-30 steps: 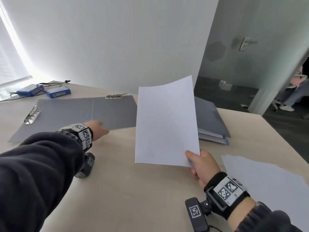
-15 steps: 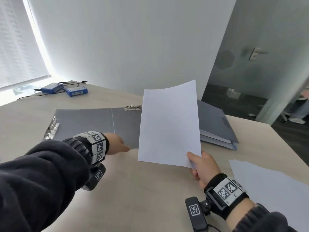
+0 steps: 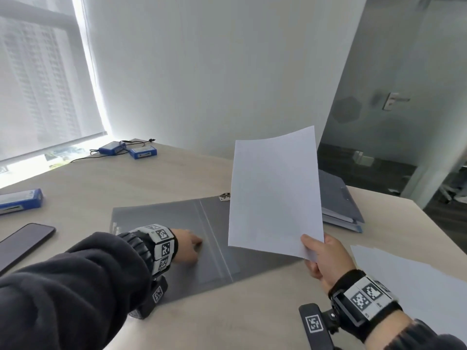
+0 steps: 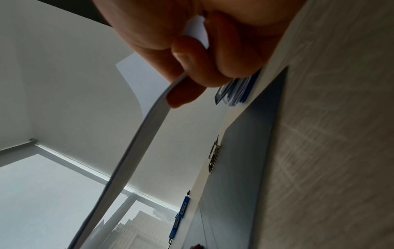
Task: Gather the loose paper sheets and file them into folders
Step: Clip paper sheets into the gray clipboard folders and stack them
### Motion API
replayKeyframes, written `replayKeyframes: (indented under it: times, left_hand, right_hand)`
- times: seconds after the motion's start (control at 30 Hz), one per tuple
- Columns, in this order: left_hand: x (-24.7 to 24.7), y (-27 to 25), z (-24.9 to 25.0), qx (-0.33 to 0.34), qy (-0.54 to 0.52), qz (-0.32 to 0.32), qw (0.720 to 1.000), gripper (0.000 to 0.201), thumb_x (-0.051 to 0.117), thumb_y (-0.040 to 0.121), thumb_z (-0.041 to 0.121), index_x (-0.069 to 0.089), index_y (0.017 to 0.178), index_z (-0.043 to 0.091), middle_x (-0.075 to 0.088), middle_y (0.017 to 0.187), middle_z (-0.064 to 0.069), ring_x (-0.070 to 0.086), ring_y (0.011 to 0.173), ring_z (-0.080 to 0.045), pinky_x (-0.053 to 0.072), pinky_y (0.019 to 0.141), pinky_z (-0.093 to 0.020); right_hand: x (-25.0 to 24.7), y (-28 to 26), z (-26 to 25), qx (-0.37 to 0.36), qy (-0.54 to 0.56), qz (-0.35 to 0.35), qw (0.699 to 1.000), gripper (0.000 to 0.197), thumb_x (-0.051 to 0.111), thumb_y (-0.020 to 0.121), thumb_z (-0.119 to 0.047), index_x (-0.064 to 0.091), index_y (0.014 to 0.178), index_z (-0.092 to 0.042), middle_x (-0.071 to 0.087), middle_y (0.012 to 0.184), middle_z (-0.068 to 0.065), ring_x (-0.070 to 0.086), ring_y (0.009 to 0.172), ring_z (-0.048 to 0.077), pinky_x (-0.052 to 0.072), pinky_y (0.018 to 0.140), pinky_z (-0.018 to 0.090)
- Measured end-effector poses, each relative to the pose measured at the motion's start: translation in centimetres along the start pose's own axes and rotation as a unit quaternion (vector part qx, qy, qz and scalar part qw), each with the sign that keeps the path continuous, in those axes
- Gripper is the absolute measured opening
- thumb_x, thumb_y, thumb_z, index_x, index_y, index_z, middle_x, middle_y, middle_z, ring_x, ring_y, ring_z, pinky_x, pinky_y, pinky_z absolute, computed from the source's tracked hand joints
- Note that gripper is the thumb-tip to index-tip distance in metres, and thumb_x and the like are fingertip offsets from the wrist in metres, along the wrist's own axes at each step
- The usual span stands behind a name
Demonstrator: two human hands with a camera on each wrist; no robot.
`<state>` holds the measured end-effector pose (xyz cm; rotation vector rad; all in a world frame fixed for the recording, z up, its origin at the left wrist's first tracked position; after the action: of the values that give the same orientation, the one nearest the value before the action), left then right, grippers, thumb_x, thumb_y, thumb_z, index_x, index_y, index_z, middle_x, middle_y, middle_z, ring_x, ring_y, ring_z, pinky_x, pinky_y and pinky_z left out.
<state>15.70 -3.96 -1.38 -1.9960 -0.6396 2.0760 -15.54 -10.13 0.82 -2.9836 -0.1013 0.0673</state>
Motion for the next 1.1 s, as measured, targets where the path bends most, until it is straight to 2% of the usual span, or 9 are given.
replayKeyframes:
  times: [0.1, 0.23, 0.3, 0.4, 0.43, 0.67, 0.83, 0.93, 1.1]
  left_hand:
    - [1.0, -1.6, 2.2, 0.041, -0.017, -0.011, 0.999, 0.051, 0.039, 0.098, 0.037, 0.037, 0.149, 0.041, 0.025, 0.162, 0.008, 0.031, 0.146, -0.024, 0.022, 0.120, -0.035]
    - [0.4, -3.2, 2.0, 0.058, -0.237, 0.020, 0.970, 0.047, 0.048, 0.092, 0.026, 0.055, 0.137, 0.037, 0.058, 0.139, 0.007, 0.053, 0.126, -0.018, 0.042, 0.103, -0.029]
    - [-0.1, -4.2, 0.7, 0.072, -0.471, 0.030, 0.878, 0.055, 0.052, 0.078, 0.021, 0.060, 0.131, 0.033, 0.068, 0.125, 0.005, 0.061, 0.114, -0.017, 0.051, 0.089, -0.033]
    - [0.3, -5.8, -1.2, 0.080, -0.734, 0.025, 0.674, 0.040, 0.047, 0.088, 0.019, 0.067, 0.122, 0.027, 0.074, 0.112, -0.003, 0.068, 0.095, -0.026, 0.055, 0.076, -0.040]
    - [0.5, -6.2, -1.8, 0.080, -0.760, 0.040, 0.644, 0.035, 0.048, 0.092, 0.020, 0.069, 0.119, 0.024, 0.074, 0.108, -0.007, 0.069, 0.091, -0.029, 0.057, 0.075, -0.043]
    - [3.6, -6.6, -6.2, 0.000, -0.730, 0.121, 0.673, 0.030, 0.050, 0.096, 0.003, 0.066, 0.116, 0.018, 0.076, 0.091, -0.006, 0.073, 0.071, -0.021, 0.059, 0.060, -0.036]
    - [6.0, -6.7, -7.0, 0.001, -0.710, 0.053, 0.702, 0.028, 0.056, 0.094, 0.009, 0.066, 0.117, 0.020, 0.075, 0.102, -0.010, 0.071, 0.079, -0.024, 0.060, 0.066, -0.038]
    - [6.4, -7.2, -7.9, -0.006, -0.672, 0.036, 0.740, 0.020, 0.059, 0.097, 0.022, 0.067, 0.115, 0.016, 0.075, 0.094, -0.005, 0.070, 0.069, -0.022, 0.056, 0.051, -0.030]
    - [4.0, -7.3, -14.7, -0.081, -0.629, 0.206, 0.745, 0.013, 0.060, 0.095, 0.020, 0.071, 0.098, 0.014, 0.076, 0.084, 0.002, 0.061, 0.058, -0.012, 0.039, 0.044, -0.020]
  right_hand:
    - [0.8, -0.2, 0.2, 0.000, -0.003, -0.005, 1.000, 0.008, 0.057, 0.100, -0.013, 0.063, 0.095, -0.011, 0.050, 0.049, -0.006, 0.030, 0.039, 0.011, 0.022, 0.038, 0.017]
    - [2.9, -0.6, 1.0, 0.006, -0.018, -0.019, 1.000, 0.008, 0.058, 0.099, -0.015, 0.066, 0.101, -0.014, 0.056, 0.060, -0.002, 0.032, 0.043, 0.012, 0.024, 0.038, 0.018]
    - [4.0, -1.0, 1.3, 0.007, -0.038, -0.033, 0.999, 0.009, 0.059, 0.099, -0.016, 0.067, 0.102, -0.015, 0.059, 0.068, 0.002, 0.034, 0.044, 0.013, 0.026, 0.038, 0.019]
    - [5.8, -1.7, 1.6, 0.001, -0.066, -0.074, 0.995, 0.008, 0.060, 0.099, -0.016, 0.067, 0.098, -0.013, 0.060, 0.069, 0.002, 0.036, 0.043, 0.012, 0.028, 0.039, 0.020]
    - [6.6, -1.9, 1.8, -0.001, -0.078, -0.095, 0.992, 0.008, 0.061, 0.099, -0.017, 0.067, 0.098, -0.012, 0.061, 0.069, 0.003, 0.039, 0.044, 0.013, 0.030, 0.040, 0.020]
    - [11.6, -3.6, 2.6, 0.018, -0.133, -0.218, 0.967, 0.014, 0.060, 0.099, -0.019, 0.067, 0.108, -0.011, 0.075, 0.075, 0.001, 0.065, 0.058, 0.018, 0.045, 0.045, 0.026]
    - [12.6, -2.3, 3.8, 0.061, -0.087, -0.224, 0.969, 0.021, 0.053, 0.099, -0.005, 0.070, 0.112, -0.003, 0.076, 0.105, 0.015, 0.070, 0.102, 0.036, 0.051, 0.100, 0.052]
    - [13.1, -1.9, 4.4, 0.067, -0.090, -0.211, 0.971, 0.021, 0.051, 0.098, 0.004, 0.069, 0.110, 0.002, 0.075, 0.102, 0.021, 0.070, 0.096, 0.038, 0.052, 0.097, 0.054]
    - [12.8, -0.9, 4.8, 0.071, -0.083, -0.169, 0.980, 0.022, 0.048, 0.099, 0.007, 0.067, 0.109, 0.001, 0.074, 0.104, 0.025, 0.068, 0.095, 0.041, 0.054, 0.090, 0.054]
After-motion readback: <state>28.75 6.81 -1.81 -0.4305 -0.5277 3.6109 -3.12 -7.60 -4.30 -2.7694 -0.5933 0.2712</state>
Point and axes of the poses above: each hand's wrist, its own y-axis towards the middle knuckle, its own x-axis out of the palm, z = x × y, the point moved 9 cm from there along y, towards the middle knuckle
